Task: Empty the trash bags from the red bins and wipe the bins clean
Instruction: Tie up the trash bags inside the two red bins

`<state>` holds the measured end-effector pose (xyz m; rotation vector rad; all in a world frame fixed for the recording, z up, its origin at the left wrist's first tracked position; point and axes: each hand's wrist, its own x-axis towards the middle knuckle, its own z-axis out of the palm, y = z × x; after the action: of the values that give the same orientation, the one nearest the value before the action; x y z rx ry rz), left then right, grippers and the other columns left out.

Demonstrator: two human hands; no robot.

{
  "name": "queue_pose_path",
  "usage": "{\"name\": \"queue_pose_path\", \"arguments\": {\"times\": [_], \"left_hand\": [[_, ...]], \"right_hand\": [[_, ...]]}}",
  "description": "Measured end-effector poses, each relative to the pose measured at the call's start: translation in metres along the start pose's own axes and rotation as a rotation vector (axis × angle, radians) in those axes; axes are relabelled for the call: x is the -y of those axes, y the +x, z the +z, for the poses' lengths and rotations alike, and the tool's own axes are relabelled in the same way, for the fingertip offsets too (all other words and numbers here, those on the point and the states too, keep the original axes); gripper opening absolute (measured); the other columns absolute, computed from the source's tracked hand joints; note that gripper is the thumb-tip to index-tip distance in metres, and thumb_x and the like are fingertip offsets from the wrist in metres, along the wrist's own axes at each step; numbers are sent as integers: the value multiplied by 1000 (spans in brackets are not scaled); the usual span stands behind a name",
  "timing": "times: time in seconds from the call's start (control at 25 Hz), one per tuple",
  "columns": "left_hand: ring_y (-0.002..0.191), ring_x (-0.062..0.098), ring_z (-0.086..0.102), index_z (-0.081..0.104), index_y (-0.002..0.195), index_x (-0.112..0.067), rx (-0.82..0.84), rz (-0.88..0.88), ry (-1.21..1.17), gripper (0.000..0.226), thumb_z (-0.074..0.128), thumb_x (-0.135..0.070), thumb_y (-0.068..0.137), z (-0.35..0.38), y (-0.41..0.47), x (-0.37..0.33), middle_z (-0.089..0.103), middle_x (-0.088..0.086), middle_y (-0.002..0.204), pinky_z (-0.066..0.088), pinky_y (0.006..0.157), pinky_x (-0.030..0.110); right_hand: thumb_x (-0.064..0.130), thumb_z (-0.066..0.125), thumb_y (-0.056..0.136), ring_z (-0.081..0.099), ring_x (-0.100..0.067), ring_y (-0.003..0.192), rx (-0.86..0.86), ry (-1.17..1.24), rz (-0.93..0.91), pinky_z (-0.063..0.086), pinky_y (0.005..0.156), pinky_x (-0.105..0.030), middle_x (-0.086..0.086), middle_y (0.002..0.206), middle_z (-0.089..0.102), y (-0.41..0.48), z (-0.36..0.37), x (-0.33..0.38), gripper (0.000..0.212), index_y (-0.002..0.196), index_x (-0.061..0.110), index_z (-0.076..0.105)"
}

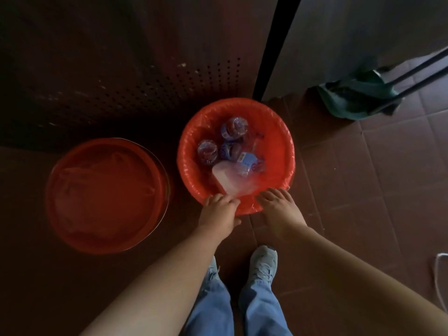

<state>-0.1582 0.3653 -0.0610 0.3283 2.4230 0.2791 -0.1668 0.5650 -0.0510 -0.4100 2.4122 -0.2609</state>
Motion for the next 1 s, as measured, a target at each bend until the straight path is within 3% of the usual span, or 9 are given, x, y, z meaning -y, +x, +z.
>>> {"name": "queue_pose_path", "arguments": {"times": [0.08, 0.16, 0.28, 0.44, 0.6, 0.72, 0.8, 0.88, 1.0], "left_hand": [[124, 21, 48, 54, 135, -29, -16, 22, 63, 47, 65, -37, 90, 16, 7, 4, 55, -6, 131, 31, 110, 40], [118, 21, 51, 59, 128, -27, -71, 45, 63, 37, 63, -33, 92, 24, 9, 9, 58, -6, 124, 35, 104, 39], [106, 21, 57, 67, 110, -24, -139, 79, 25, 21, 65, -29, 90, 25, 6, 16, 63, -6, 107, 39, 94, 38], [93, 21, 60, 68, 92, -24, -132, 77, -19, 4, 64, -26, 91, 24, -8, 20, 62, -6, 89, 39, 86, 37], [99, 20, 62, 67, 109, -26, -17, 98, -13, 18, 53, -25, 98, 20, -13, 20, 66, -5, 101, 38, 90, 36], [104, 23, 62, 60, 120, -25, -76, 65, -12, 29, 49, -17, 94, 16, -15, 17, 66, -3, 108, 40, 92, 38], [108, 23, 59, 55, 129, -23, -176, 89, -45, 37, 48, -39, 97, 18, -17, 13, 63, -2, 116, 43, 95, 39], [117, 22, 55, 46, 142, -22, -162, 156, 10, 66, 45, -65, 91, 24, -20, 7, 58, 0, 127, 42, 102, 40], [139, 29, 35, 22, 153, -28, -57, 198, 133, 91, 59, -70, 82, 31, -22, -2, 32, 8, 155, 31, 115, 48]], "right_hand": [[27, 46, 100, 27, -17, 148, 22, -57, -41, 0, 125, -39, 9, 150, 46, 9, 15, -4, 45, 145, 30, 51], [28, 48, 101, 34, -15, 143, -11, -55, -63, 3, 125, -38, 13, 143, 52, 15, 23, -5, 38, 137, 33, 59], [36, 50, 100, 48, -12, 130, -43, -29, -81, 23, 117, -29, 18, 130, 61, 16, 23, 0, 30, 124, 37, 67], [25, 53, 95, 64, -17, 110, 97, -16, -19, 46, 95, -31, 10, 116, 70, 4, 14, 14, 25, 110, 30, 73], [23, 51, 97, 70, -29, 96, 192, 88, 53, 54, 76, -35, 1, 106, 72, -9, 9, 24, 24, 113, 31, 65], [18, 47, 94, 68, -30, 85, 157, 113, 143, 44, 63, -31, -4, 95, 70, -1, 7, 21, 16, 103, 26, 58], [18, 43, 96, 68, -32, 84, 56, 132, 182, 40, 63, -32, -6, 93, 69, 7, 7, 19, 18, 106, 23, 57], [17, 42, 96, 66, -33, 83, -41, 154, 213, 38, 62, -32, -7, 92, 68, 14, 8, 21, 20, 109, 20, 57], [23, 41, 100, 61, -29, 81, -153, 267, 269, 37, 64, -33, -3, 92, 64, 18, 8, 20, 18, 99, 18, 57]]}}
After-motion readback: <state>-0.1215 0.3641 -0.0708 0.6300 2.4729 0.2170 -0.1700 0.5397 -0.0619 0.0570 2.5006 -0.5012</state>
